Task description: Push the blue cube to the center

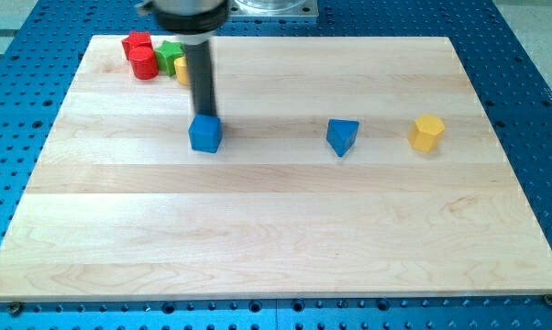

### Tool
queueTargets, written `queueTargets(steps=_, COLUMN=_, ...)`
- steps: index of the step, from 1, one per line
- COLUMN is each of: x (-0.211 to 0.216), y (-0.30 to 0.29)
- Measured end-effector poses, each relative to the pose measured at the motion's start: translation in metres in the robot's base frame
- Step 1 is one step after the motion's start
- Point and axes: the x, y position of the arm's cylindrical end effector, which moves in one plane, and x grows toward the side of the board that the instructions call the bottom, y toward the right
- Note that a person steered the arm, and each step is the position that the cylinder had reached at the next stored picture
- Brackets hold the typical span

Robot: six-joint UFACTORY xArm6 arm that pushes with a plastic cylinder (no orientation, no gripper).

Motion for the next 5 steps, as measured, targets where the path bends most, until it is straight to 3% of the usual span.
queueTargets(steps=2, x=0.026, y=-0.042)
queueTargets(steps=3, x=0.024, y=0.018)
queueTargets(steps=4, x=0.022, y=0.041)
queueTargets(steps=5, x=0.062, y=-0.01)
